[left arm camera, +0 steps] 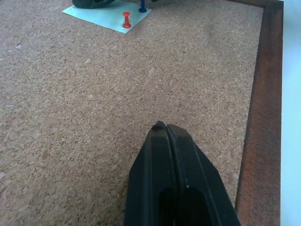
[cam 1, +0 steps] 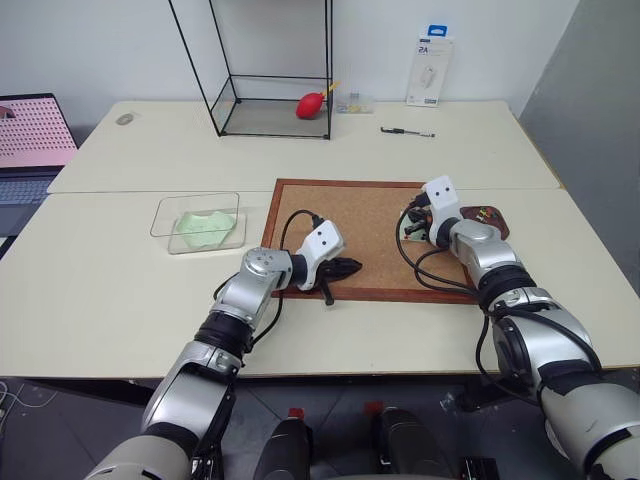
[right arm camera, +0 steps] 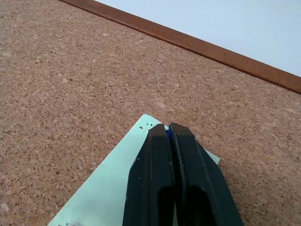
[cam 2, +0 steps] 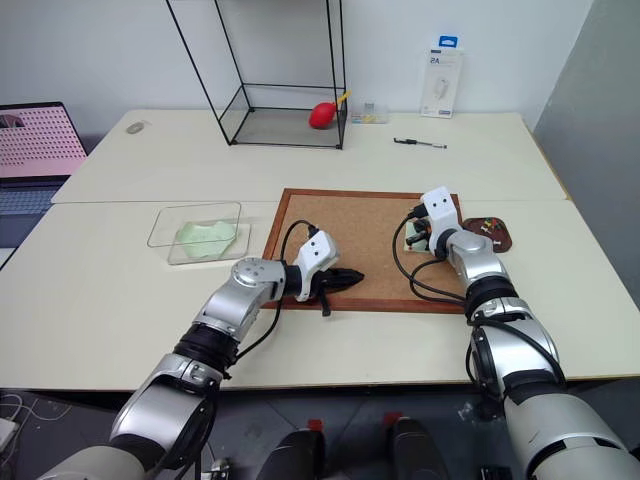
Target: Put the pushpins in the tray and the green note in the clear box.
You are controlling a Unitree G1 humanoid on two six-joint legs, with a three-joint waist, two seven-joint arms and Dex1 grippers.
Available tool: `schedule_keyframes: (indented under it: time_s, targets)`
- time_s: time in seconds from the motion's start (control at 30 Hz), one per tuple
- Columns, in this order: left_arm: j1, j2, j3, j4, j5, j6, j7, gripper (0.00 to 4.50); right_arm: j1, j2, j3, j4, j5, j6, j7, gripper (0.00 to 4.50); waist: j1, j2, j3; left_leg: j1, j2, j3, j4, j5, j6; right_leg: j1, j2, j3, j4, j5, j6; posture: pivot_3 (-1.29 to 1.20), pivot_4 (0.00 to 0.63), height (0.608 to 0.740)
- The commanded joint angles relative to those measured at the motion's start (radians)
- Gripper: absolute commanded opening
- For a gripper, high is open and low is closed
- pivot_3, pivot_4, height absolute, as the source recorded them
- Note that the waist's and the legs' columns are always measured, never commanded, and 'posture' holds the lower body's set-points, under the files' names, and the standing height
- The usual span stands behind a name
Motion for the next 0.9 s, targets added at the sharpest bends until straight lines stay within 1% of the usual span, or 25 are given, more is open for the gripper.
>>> schedule_keyframes:
  time_s: [0.03, 0.3, 0.57, 0.73, 0.9]
  targets:
    - [0.015, 0.007, -0.034, 0.083, 0.059, 0.058, 0.023, 0.0, -0.034, -0.02, -0.033, -0.046, 0.027, -0.008, 0.012, 0.01, 0.0, 0.0, 0.0, 0.0, 0.0, 0.0, 0.0, 0.0, 0.0, 0.0, 0.0, 0.0, 0.0, 0.0, 0.0, 0.0, 0.15, 0.74]
    - [0.002, -0.001, -0.044, 0.108, 0.066, 0.069, 0.031, 0.0, -0.022, -0.03, -0.054, -0.109, 0.059, 0.015, 0.023, 0.01, 0.001, 0.001, 0.0, 0.0, 0.0, 0.0, 0.0, 0.0, 0.0, 0.001, 0.0, 0.0, 0.0, 0.0, 0.0, 0.0, 0.15, 0.74]
    - [0.001, -0.004, -0.05, 0.109, 0.069, 0.077, 0.029, 0.0, 0.016, -0.047, -0.07, -0.239, 0.084, 0.103, 0.022, 0.01, 0.0, 0.002, -0.002, 0.002, 0.0, 0.0, 0.001, 0.0, 0.0, 0.003, 0.0, 0.0, 0.001, 0.0, 0.001, 0.0, 0.15, 0.74]
    - [0.006, -0.003, -0.053, 0.104, 0.07, 0.078, 0.027, 0.0, 0.083, -0.088, -0.083, -0.408, 0.106, 0.177, 0.026, 0.01, 0.001, 0.002, -0.002, 0.002, 0.0, 0.0, 0.001, 0.0, 0.0, 0.003, 0.0, 0.0, 0.001, 0.0, 0.001, 0.0, 0.15, 0.74]
    - [0.009, -0.003, -0.054, 0.101, 0.066, 0.07, 0.022, 0.0, 0.24, -0.185, -0.076, -0.64, 0.082, 0.241, 0.04, 0.01, 0.006, 0.002, -0.002, 0.002, 0.0, -0.001, 0.001, 0.0, 0.0, 0.002, 0.0, 0.0, 0.0, 0.0, 0.001, 0.0, 0.15, 0.74]
